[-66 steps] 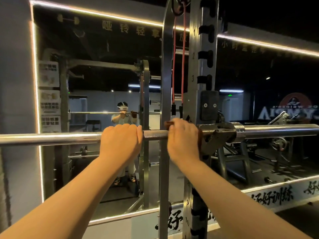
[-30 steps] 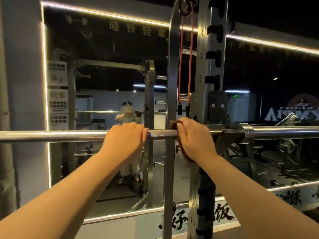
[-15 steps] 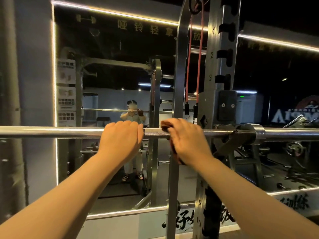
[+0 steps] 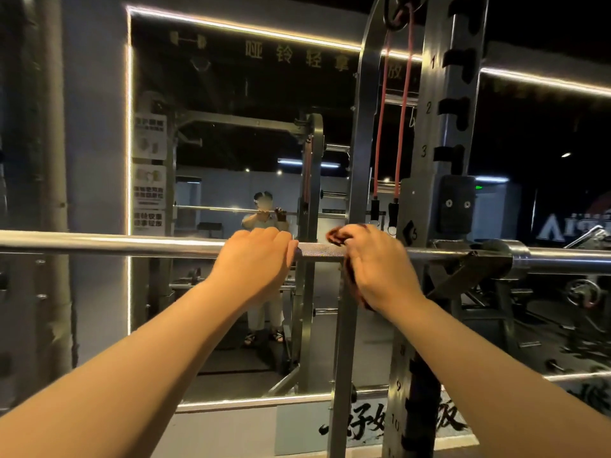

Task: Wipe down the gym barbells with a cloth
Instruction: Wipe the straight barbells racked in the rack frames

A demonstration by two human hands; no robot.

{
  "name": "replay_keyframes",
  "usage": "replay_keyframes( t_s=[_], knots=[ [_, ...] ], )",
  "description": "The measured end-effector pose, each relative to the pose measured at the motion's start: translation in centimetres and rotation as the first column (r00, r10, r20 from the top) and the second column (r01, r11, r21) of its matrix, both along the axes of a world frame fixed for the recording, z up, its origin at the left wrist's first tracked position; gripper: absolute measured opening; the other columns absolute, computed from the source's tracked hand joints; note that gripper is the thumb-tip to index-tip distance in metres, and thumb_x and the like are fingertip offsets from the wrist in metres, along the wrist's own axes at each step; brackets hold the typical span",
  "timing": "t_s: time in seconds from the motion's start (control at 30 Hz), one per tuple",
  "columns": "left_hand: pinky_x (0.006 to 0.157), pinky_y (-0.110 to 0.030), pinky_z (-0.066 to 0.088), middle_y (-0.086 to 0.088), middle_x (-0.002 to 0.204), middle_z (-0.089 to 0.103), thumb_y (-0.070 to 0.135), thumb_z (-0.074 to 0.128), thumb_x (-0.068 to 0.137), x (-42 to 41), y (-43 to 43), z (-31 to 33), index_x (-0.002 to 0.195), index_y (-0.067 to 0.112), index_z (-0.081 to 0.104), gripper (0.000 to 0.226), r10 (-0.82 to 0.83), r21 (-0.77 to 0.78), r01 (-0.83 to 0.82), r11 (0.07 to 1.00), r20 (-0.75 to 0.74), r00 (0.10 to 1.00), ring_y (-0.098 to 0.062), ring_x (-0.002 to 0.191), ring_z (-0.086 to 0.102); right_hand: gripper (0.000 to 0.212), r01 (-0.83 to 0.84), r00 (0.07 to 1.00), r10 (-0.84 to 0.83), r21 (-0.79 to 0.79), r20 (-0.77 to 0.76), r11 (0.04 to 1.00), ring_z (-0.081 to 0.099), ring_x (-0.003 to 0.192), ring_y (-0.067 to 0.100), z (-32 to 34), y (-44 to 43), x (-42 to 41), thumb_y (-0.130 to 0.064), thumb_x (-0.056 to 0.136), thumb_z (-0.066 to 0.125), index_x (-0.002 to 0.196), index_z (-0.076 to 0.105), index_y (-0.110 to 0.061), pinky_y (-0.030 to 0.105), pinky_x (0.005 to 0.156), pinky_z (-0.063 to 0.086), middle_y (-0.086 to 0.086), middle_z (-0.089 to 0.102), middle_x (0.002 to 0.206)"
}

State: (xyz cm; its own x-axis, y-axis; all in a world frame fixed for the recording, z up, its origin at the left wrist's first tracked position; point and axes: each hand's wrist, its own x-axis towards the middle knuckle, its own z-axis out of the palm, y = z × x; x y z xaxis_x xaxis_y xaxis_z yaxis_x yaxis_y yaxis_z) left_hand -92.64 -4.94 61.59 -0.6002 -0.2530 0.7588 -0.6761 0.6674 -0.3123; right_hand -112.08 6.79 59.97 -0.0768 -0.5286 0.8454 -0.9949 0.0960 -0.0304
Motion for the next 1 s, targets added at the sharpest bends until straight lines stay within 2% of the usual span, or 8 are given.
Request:
replay_keyframes(
  t_s=[0.17, 0.3, 0.37, 0.5, 0.7, 0.8, 0.9, 1.0],
  knots=[
    [0.093, -0.032, 0.048, 0.007, 0.101, 0.063, 0.044, 0.036, 0.104, 2.9, -1.0, -0.6, 0.11, 0.026, 0.057, 0.028, 0.038, 0.003, -0.038, 0.999, -0.042, 0.998, -0.014, 0.093, 0.06, 0.039, 0.167, 0.948, -0.111, -0.17, 0.297, 0.971, 0.053, 0.123, 0.025, -0.2, -0.9, 1.9, -0.033, 0.107, 0.028, 0.132, 0.055, -0.02, 0.047, 0.115, 0.036, 0.001, 0.062, 0.123],
    [0.085, -0.03, 0.046, 0.009, 0.089, 0.06, 0.043, 0.025, 0.107, 2.4, -1.0, -0.7, 0.1, 0.026, 0.059, 0.039, 0.032, 0.068, -0.024, 0.997, -0.117, 0.993, -0.012, 0.08, 0.054, 0.051, -0.08, 0.961, 0.086, -0.032, 0.264, 0.996, 0.024, 0.148, 0.023, -0.8, -3.0, 7.7, -0.039, 0.108, 0.03, 0.158, 0.021, -0.029, 0.051, 0.126, 0.016, -0.004, 0.045, 0.151],
    [0.086, -0.031, 0.045, 0.009, 0.09, 0.06, 0.042, 0.022, 0.108, 2.3, -0.7, -0.8, 0.101, 0.025, 0.061, 0.043, 0.015, 0.075, -0.004, 0.997, -0.151, 0.988, -0.012, 0.081, 0.055, 0.057, -0.182, 0.949, 0.173, 0.01, 0.265, 0.983, 0.024, 0.148, 0.022, -0.9, -3.2, 7.6, -0.045, 0.108, 0.034, 0.161, 0.014, -0.033, 0.049, 0.124, 0.018, -0.007, 0.044, 0.153],
    [0.089, -0.032, 0.048, 0.007, 0.095, 0.065, 0.041, 0.02, 0.107, 2.7, -0.8, -0.9, 0.106, 0.024, 0.063, 0.047, -0.011, 0.078, 0.024, 0.997, -0.167, 0.986, -0.013, 0.086, 0.06, 0.034, -0.137, 0.991, 0.137, 0.016, -0.009, 0.99, 0.051, 0.116, 0.015, -0.1, -2.5, 5.1, -0.042, 0.107, 0.042, 0.134, 0.054, -0.027, 0.04, 0.105, 0.041, -0.009, 0.059, 0.124],
    [0.086, -0.031, 0.046, 0.009, 0.087, 0.052, 0.041, 0.022, 0.108, 2.4, -0.9, -1.0, 0.101, 0.024, 0.06, 0.042, -0.026, 0.068, 0.038, 0.997, -0.173, 0.985, -0.012, 0.079, 0.049, 0.026, 0.201, 0.974, -0.224, 0.309, 0.039, 0.929, 0.06, 0.09, 0.024, 4.8, -4.1, 6.7, -0.03, 0.108, 0.034, 0.105, 0.057, -0.019, 0.047, 0.086, 0.053, 0.0, 0.058, 0.097],
    [0.088, -0.033, 0.047, 0.007, 0.092, 0.06, 0.04, 0.023, 0.109, 2.6, -1.1, -1.0, 0.104, 0.025, 0.06, 0.041, -0.027, 0.078, 0.04, 0.996, -0.16, 0.987, -0.014, 0.085, 0.056, 0.019, 0.306, 0.952, -0.297, 0.19, -0.077, 0.933, 0.055, 0.084, 0.024, 3.6, -4.5, 7.3, -0.026, 0.106, 0.039, 0.106, 0.056, -0.018, 0.043, 0.076, 0.049, 0.0, 0.054, 0.094],
    [0.089, -0.033, 0.047, 0.006, 0.095, 0.063, 0.042, 0.019, 0.109, 2.6, -1.2, -1.1, 0.103, 0.026, 0.06, 0.044, -0.021, 0.07, 0.032, 0.997, -0.148, 0.989, -0.014, 0.088, 0.059, 0.026, 0.079, 0.997, -0.076, -0.133, 0.025, 0.988, 0.05, 0.104, 0.02, -1.1, -4.5, 6.9, -0.037, 0.107, 0.032, 0.116, 0.052, -0.024, 0.044, 0.103, 0.043, -0.004, 0.054, 0.108],
    [0.09, -0.033, 0.046, 0.005, 0.098, 0.063, 0.042, 0.024, 0.109, 2.5, -1.1, -1.1, 0.104, 0.025, 0.058, 0.039, -0.003, 0.068, 0.012, 0.998, -0.126, 0.992, -0.016, 0.092, 0.06, 0.05, -0.019, 1.0, 0.019, -0.129, -0.003, 0.991, 0.02, 0.147, 0.025, -4.3, -4.4, 6.9, -0.039, 0.104, 0.031, 0.149, 0.032, -0.016, 0.044, 0.128, 0.009, 0.004, 0.031, 0.152]
  ],
)
